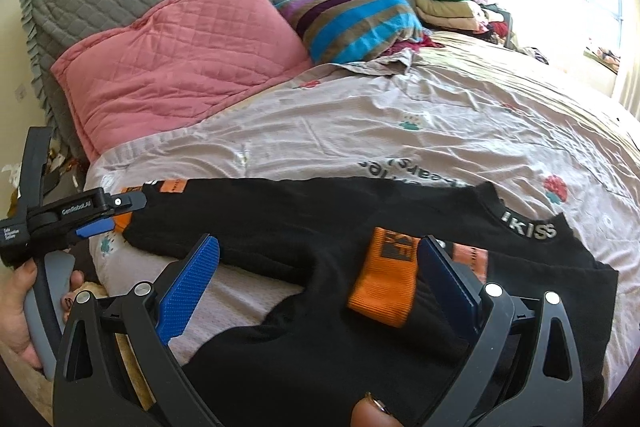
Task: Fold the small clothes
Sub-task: 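Grasp the orange cuff with the left gripper and fold the sleeve across the body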
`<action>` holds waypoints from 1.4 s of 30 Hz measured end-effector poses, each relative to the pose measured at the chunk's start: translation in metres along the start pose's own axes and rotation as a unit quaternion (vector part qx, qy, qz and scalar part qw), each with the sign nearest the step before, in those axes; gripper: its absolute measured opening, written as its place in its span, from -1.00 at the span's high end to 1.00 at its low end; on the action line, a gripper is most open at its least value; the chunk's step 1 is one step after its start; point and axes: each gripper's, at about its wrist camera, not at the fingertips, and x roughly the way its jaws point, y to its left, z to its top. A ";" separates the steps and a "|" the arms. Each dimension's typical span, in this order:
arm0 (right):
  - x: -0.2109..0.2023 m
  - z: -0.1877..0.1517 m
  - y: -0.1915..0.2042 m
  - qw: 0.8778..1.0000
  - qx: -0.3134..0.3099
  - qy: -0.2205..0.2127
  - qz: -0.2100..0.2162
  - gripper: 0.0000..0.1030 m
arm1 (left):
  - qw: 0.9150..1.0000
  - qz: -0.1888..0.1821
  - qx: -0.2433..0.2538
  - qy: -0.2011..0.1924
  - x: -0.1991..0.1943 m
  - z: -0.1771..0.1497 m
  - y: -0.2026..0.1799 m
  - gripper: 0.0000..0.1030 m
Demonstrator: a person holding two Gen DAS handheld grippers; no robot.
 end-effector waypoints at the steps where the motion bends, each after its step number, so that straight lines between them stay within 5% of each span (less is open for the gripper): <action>1: 0.002 0.000 0.004 1.000 -0.003 0.002 0.002 -0.91 | 1.000 0.002 -0.004 0.001 0.001 0.001 0.003 -0.81; 14: 0.014 -0.007 0.006 1.000 0.010 0.017 0.021 -0.91 | 0.998 0.024 -0.062 -0.015 0.022 0.006 0.047 -0.81; 21: 0.015 -0.014 -0.011 0.999 0.036 0.019 0.017 -0.91 | 0.997 0.045 -0.042 -0.054 0.031 0.011 0.037 -0.79; 23: 0.015 -0.016 -0.014 0.999 0.042 0.021 0.017 -0.91 | 0.996 0.053 -0.035 -0.058 0.033 0.013 0.035 -0.63; 28: 0.012 -0.024 -0.025 0.998 0.063 0.023 0.017 -0.91 | 0.996 0.051 -0.034 -0.068 0.029 0.014 0.037 0.31; 31: 0.010 -0.028 -0.030 0.997 0.075 0.026 0.018 -0.91 | 0.996 0.018 -0.035 -0.079 0.022 0.014 0.039 0.80; 42: -0.008 -0.039 -0.054 0.994 0.103 0.021 0.008 -0.91 | 0.992 -0.058 0.004 -0.108 -0.017 0.011 -0.002 0.83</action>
